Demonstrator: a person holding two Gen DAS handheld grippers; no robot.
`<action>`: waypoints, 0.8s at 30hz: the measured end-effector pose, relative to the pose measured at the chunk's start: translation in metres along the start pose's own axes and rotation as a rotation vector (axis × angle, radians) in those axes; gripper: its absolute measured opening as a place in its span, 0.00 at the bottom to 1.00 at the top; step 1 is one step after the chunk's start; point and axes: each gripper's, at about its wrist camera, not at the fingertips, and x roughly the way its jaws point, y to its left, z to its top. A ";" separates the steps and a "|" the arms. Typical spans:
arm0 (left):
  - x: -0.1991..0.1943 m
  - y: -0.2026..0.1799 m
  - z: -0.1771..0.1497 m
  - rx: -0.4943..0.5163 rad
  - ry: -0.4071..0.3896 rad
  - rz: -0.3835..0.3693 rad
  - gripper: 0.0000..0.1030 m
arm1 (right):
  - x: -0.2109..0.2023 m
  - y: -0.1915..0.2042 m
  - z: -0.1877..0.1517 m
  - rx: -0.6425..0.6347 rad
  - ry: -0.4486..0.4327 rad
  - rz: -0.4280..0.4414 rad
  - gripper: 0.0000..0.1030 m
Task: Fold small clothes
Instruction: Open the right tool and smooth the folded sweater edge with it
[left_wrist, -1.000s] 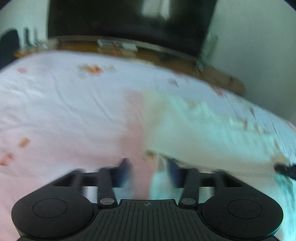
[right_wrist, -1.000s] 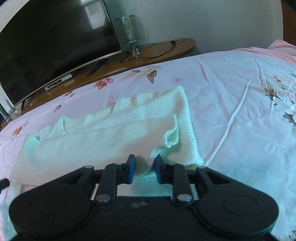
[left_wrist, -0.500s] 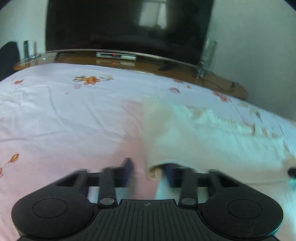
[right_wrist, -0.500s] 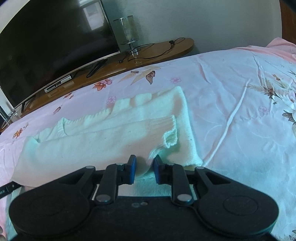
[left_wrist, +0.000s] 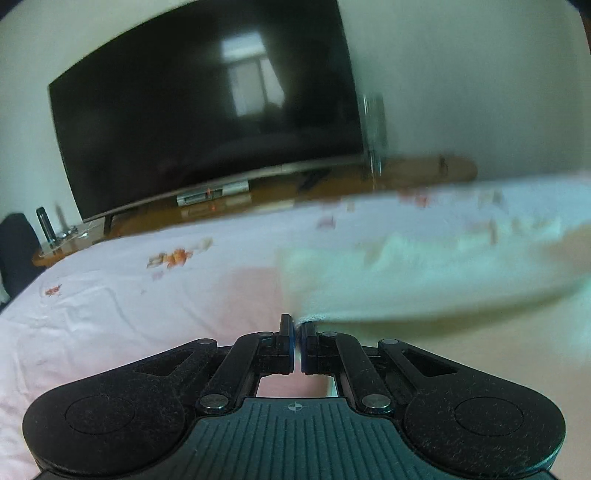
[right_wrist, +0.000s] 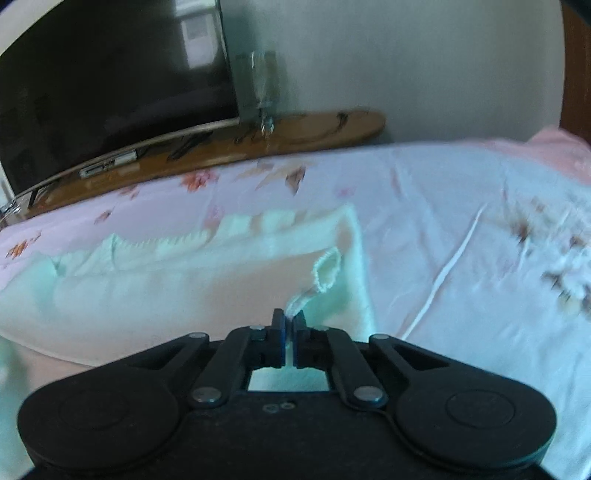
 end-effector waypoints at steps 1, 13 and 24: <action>0.007 -0.002 -0.006 0.026 0.043 0.001 0.03 | 0.003 -0.003 0.000 0.005 0.014 -0.011 0.04; 0.008 0.000 -0.011 0.055 0.126 0.001 0.04 | 0.003 -0.009 -0.002 0.052 0.137 0.076 0.17; 0.017 0.050 0.014 -0.237 0.281 -0.152 0.04 | 0.004 -0.010 0.017 0.043 0.038 0.011 0.27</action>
